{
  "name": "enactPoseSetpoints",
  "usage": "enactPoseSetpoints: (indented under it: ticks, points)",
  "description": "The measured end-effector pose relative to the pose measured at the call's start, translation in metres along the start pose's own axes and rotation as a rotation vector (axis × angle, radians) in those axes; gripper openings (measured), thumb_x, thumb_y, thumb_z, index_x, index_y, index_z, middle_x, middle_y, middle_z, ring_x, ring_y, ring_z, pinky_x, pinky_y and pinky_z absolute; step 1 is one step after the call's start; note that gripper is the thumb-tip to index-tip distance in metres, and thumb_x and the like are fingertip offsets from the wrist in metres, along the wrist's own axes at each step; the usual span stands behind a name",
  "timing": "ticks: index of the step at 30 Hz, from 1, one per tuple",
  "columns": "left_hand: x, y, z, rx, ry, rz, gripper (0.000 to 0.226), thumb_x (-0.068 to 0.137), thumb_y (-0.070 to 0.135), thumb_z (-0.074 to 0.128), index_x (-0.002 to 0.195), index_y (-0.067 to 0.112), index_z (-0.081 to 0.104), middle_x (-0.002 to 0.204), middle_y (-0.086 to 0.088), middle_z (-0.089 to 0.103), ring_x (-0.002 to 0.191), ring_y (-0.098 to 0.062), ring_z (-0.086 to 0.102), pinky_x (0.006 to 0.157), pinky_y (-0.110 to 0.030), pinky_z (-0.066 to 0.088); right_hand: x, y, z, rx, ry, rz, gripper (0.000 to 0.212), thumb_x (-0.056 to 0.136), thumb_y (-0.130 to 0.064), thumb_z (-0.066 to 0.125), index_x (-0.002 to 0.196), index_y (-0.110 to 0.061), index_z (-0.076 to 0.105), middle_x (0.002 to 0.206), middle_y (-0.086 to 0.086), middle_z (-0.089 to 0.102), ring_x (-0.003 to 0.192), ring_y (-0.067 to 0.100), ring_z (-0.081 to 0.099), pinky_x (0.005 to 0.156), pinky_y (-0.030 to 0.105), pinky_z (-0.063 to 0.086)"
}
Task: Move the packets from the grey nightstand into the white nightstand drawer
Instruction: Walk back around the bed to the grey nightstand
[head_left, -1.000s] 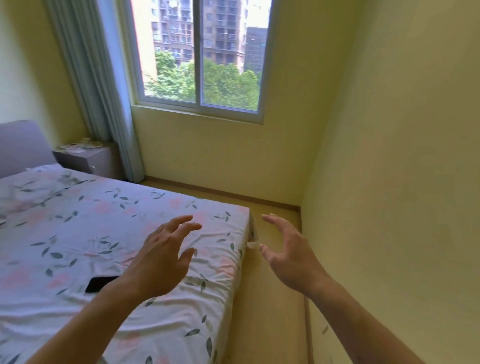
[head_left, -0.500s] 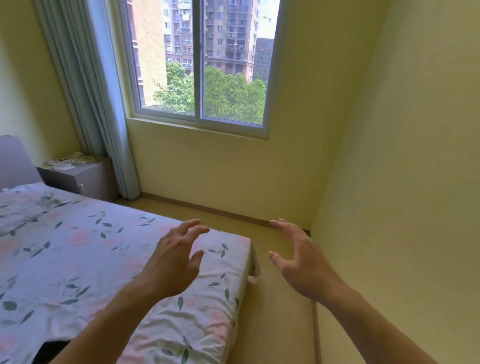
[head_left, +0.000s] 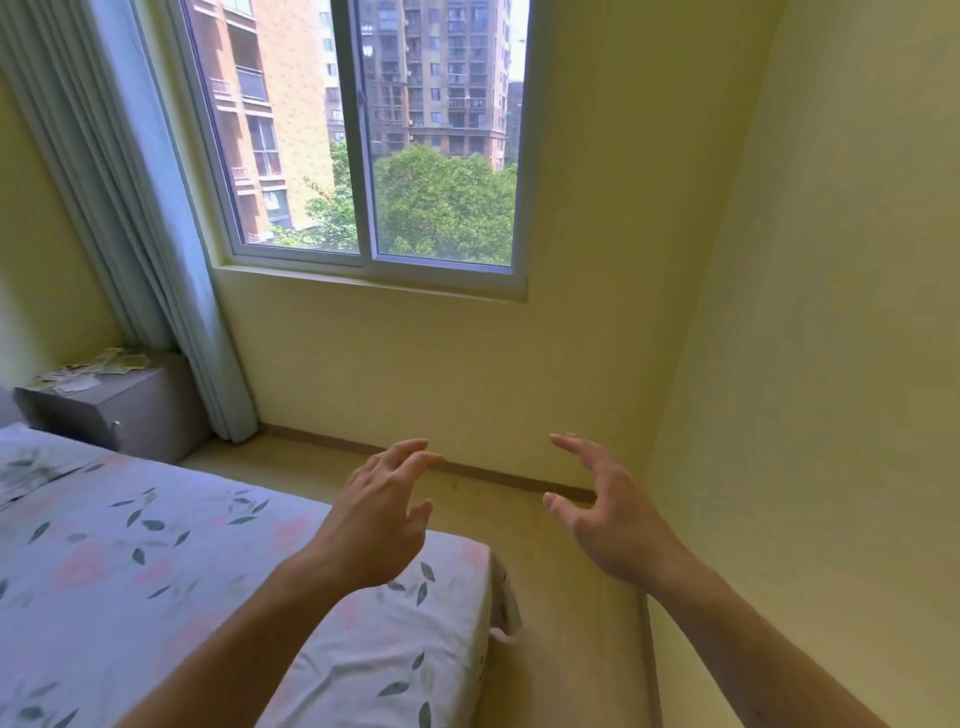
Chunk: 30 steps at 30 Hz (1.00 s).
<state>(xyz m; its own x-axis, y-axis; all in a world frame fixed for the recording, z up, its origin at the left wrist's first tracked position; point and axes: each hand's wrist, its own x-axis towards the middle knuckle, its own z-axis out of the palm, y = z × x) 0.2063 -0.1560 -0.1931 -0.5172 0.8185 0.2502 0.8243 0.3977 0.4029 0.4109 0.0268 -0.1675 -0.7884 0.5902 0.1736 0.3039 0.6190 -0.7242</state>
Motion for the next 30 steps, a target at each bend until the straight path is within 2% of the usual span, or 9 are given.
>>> enactPoseSetpoints:
  ticks: [4, 9, 14, 18, 21, 26, 28, 30]
  points:
    - [0.072, -0.019, 0.022, 0.023, 0.037, -0.104, 0.051, 0.097, 0.026, 0.06, 0.144, 0.037, 0.045, 0.157, 0.018, 0.033, 0.144, -0.012, 0.034, 0.119, -0.036, 0.031, 0.094, 0.044, -0.005, 0.022, -0.074, -0.036, 0.065, 0.095, -0.028, 0.069, 0.151, -0.039, 0.038, 0.159, -0.015, 0.034, 0.148, 0.005, 0.028, 0.121, 0.028, 0.023]
    - [0.146, -0.031, 0.041, 0.031, 0.096, -0.259, 0.049, 0.097, 0.028, 0.06, 0.144, 0.036, 0.046, 0.158, 0.017, 0.033, 0.145, -0.01, 0.031, 0.12, -0.036, 0.03, 0.206, 0.086, -0.018, 0.039, -0.194, -0.091, 0.064, 0.095, -0.027, 0.07, 0.15, -0.037, 0.041, 0.158, -0.016, 0.035, 0.149, 0.006, 0.029, 0.123, 0.031, 0.024]
    - [0.195, -0.047, 0.046, 0.048, 0.152, -0.398, 0.051, 0.098, 0.031, 0.06, 0.145, 0.039, 0.043, 0.159, 0.018, 0.029, 0.146, -0.009, 0.029, 0.12, -0.035, 0.028, 0.31, 0.095, -0.011, 0.077, -0.298, -0.158, 0.064, 0.094, -0.026, 0.071, 0.149, -0.039, 0.042, 0.158, -0.017, 0.036, 0.147, 0.007, 0.032, 0.123, 0.041, 0.031]
    - [0.248, -0.076, 0.057, 0.051, 0.201, -0.506, 0.051, 0.098, 0.029, 0.06, 0.145, 0.038, 0.044, 0.158, 0.016, 0.031, 0.145, -0.01, 0.031, 0.119, -0.034, 0.028, 0.391, 0.107, 0.005, 0.086, -0.348, -0.231, 0.064, 0.092, -0.026, 0.071, 0.148, -0.041, 0.043, 0.157, -0.021, 0.036, 0.145, 0.003, 0.033, 0.121, 0.041, 0.034]
    - [0.313, -0.096, 0.076, 0.024, 0.252, -0.512, 0.05, 0.097, 0.027, 0.061, 0.144, 0.037, 0.045, 0.157, 0.015, 0.033, 0.143, -0.01, 0.032, 0.118, -0.031, 0.027, 0.454, 0.119, 0.02, 0.077, -0.357, -0.263, 0.064, 0.092, -0.025, 0.071, 0.148, -0.041, 0.044, 0.158, -0.02, 0.035, 0.145, 0.001, 0.032, 0.122, 0.037, 0.032]
    - [0.432, -0.134, 0.106, -0.039, 0.276, -0.501, 0.05, 0.096, 0.025, 0.06, 0.144, 0.034, 0.047, 0.156, 0.013, 0.034, 0.143, -0.01, 0.03, 0.118, -0.029, 0.024, 0.558, 0.146, 0.023, 0.034, -0.399, -0.28, 0.063, 0.094, -0.027, 0.069, 0.148, -0.044, 0.041, 0.157, -0.026, 0.03, 0.142, -0.007, 0.027, 0.118, 0.021, 0.021]
    - [0.482, -0.147, 0.114, -0.048, 0.258, -0.489, 0.05, 0.096, 0.026, 0.059, 0.144, 0.033, 0.046, 0.157, 0.011, 0.033, 0.144, -0.012, 0.029, 0.119, -0.031, 0.025, 0.599, 0.159, 0.015, 0.025, -0.389, -0.27, 0.064, 0.094, -0.027, 0.07, 0.147, -0.045, 0.041, 0.157, -0.027, 0.03, 0.142, -0.008, 0.027, 0.119, 0.022, 0.021]
    - [0.531, -0.155, 0.118, -0.055, 0.234, -0.471, 0.051, 0.097, 0.025, 0.059, 0.146, 0.031, 0.046, 0.158, 0.009, 0.032, 0.145, -0.014, 0.029, 0.12, -0.033, 0.025, 0.643, 0.174, 0.005, 0.009, -0.338, -0.252, 0.065, 0.092, -0.026, 0.072, 0.147, -0.043, 0.043, 0.157, -0.024, 0.034, 0.143, -0.004, 0.03, 0.123, 0.03, 0.026]
